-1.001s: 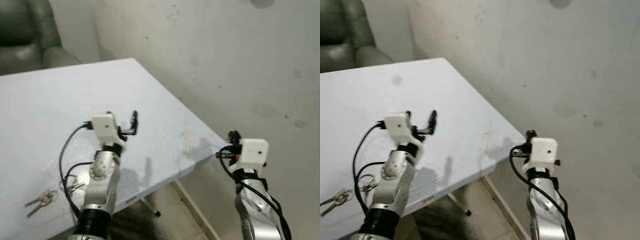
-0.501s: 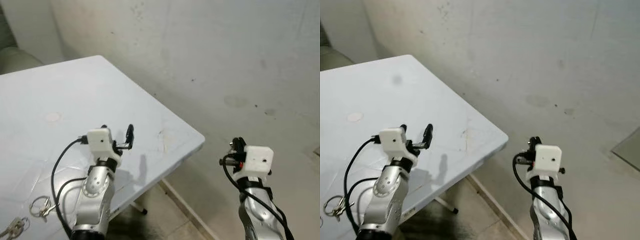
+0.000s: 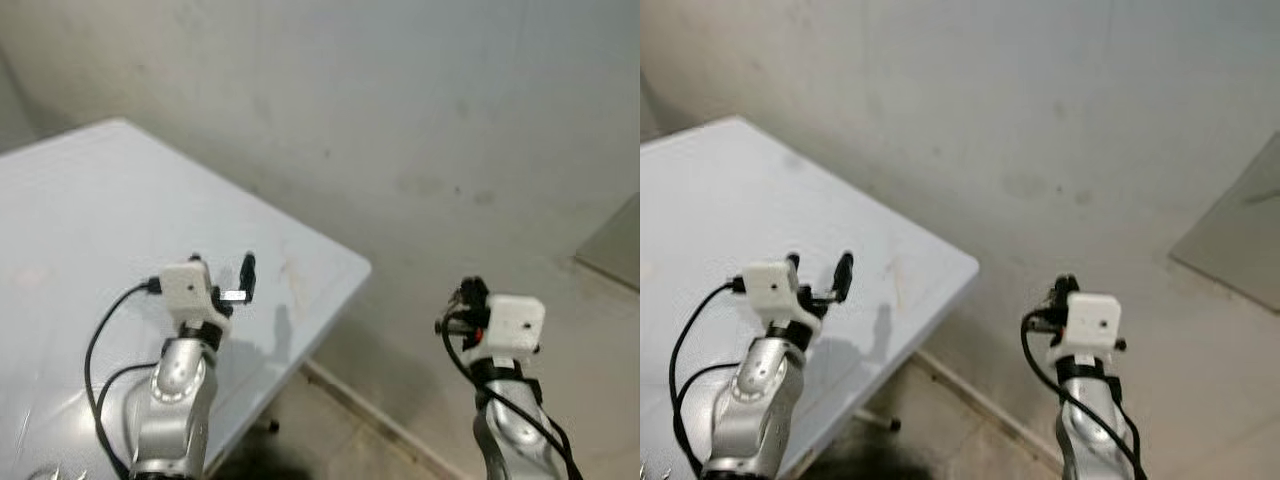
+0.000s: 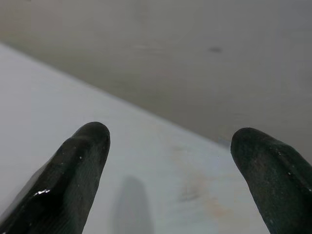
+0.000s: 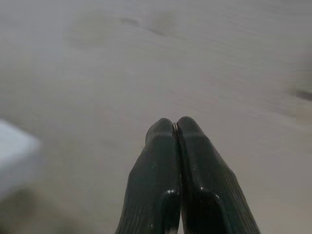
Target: Hang keys on a hook
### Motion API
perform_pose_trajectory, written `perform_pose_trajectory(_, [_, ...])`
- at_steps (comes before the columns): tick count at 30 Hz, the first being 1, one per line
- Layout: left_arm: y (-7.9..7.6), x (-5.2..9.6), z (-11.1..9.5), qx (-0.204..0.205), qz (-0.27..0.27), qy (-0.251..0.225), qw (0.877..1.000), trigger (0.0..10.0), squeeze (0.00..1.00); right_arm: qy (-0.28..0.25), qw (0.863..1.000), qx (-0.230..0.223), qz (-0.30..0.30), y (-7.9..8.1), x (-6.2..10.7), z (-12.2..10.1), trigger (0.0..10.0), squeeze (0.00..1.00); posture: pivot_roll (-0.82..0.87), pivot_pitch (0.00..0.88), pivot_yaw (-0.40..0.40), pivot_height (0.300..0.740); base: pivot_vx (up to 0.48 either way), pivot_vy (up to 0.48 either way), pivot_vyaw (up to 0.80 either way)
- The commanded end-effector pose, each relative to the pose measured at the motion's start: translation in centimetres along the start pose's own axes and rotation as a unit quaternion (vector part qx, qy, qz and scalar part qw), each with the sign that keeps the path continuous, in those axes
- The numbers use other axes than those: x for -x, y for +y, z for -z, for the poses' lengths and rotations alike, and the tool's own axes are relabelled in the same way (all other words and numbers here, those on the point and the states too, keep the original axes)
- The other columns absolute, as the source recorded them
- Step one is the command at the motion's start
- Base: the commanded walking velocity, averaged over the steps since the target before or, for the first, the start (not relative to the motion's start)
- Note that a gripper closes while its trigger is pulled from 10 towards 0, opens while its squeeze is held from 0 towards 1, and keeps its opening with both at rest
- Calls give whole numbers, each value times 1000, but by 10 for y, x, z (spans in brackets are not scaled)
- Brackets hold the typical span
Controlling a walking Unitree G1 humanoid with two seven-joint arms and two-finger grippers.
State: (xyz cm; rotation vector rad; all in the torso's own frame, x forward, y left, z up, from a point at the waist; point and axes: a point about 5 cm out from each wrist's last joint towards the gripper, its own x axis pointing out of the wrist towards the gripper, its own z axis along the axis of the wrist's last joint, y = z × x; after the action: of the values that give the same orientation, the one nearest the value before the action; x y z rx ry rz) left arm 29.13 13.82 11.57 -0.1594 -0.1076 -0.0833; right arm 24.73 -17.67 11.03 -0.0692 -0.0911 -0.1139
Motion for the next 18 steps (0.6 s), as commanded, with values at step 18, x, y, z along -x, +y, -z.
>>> perform_pose_trajectory(18, [-7, 1, 1, -4, 17, 6, 1000, 10000, 0, -4, 1000, -3, 9, 0, 1, -4, 10000, 0, -24, 31, -65, 740, 0, 0, -775])
